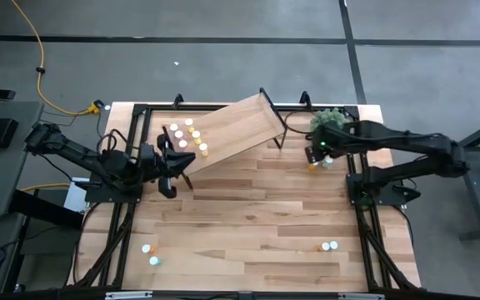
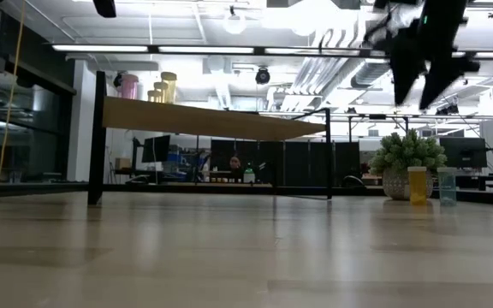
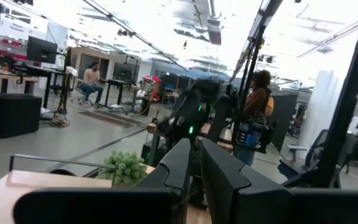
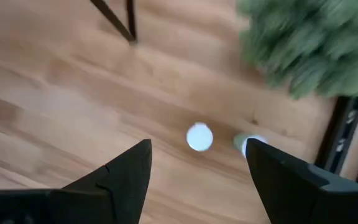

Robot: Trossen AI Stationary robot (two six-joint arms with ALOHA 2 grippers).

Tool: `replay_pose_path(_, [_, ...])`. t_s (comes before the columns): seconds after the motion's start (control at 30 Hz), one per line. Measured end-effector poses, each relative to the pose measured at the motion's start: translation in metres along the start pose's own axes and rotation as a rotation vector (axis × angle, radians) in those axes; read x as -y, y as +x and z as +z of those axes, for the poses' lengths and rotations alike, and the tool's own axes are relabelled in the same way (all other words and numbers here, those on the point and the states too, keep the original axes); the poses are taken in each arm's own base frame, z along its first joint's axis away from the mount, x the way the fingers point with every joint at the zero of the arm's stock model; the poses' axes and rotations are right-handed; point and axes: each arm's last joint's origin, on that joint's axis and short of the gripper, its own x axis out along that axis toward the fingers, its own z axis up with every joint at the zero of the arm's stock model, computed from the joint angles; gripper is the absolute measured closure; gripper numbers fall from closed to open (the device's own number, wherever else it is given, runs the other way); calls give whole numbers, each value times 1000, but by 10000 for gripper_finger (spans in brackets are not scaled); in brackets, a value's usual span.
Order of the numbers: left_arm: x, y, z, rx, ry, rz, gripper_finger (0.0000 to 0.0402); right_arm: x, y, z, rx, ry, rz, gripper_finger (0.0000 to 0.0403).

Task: Pick and place medicine bottles onto shelf by color
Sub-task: Put the top right orange pill bottle on the shelf

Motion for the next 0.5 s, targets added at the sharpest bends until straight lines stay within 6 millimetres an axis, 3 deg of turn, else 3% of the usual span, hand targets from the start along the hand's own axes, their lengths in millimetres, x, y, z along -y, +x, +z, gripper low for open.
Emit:
replay_pose_path(0.17, [-1,0,0,2,-1,21,372,6,41,-8,-108,46,-49,151])
replay_pose_path(0.5, [-1,0,0,3,-2,24,376,3,75,-9,-120,113,-34,151])
